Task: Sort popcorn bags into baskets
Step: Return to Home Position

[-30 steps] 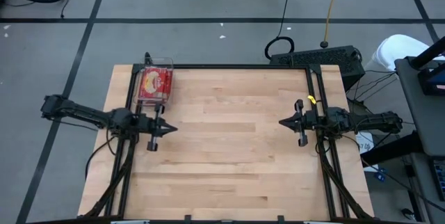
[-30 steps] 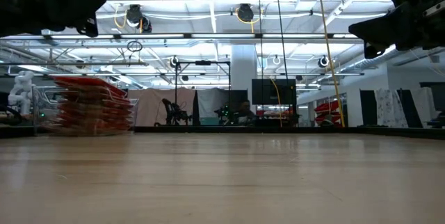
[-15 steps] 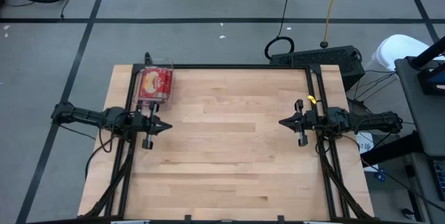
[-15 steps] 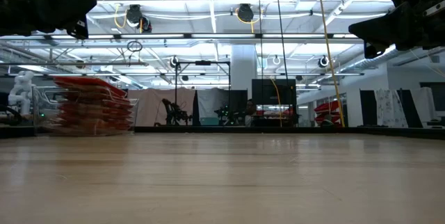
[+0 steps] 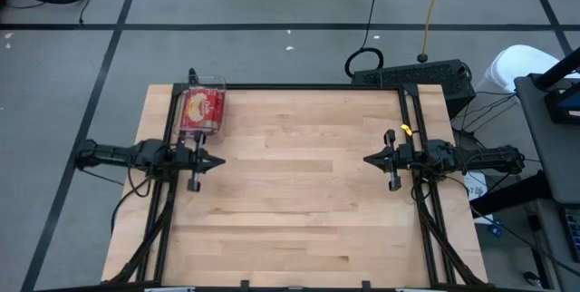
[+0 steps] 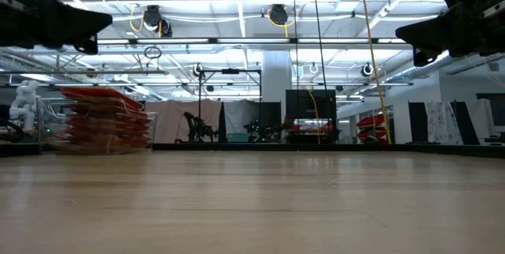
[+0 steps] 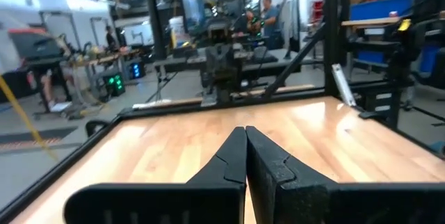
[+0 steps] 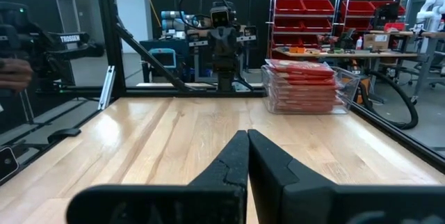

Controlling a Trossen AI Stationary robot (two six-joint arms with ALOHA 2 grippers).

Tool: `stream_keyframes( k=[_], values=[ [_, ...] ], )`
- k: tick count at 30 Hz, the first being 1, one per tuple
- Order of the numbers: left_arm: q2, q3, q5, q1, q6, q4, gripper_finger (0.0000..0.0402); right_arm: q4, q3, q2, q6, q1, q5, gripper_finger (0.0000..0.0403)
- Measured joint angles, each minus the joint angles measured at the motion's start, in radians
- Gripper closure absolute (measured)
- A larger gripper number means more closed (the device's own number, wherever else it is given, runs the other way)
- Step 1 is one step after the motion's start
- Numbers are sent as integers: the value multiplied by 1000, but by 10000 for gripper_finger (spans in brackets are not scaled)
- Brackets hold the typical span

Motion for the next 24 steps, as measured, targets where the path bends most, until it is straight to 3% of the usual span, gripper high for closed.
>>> stream_keyframes(
  k=[9, 24],
  values=[
    [0, 0, 8, 77, -32, -31, 398, 4, 0, 0, 0, 0, 0, 403],
    [31, 2, 46, 79, -62, -70, 377, 7, 0, 0, 0, 0, 0, 403]
  ],
)
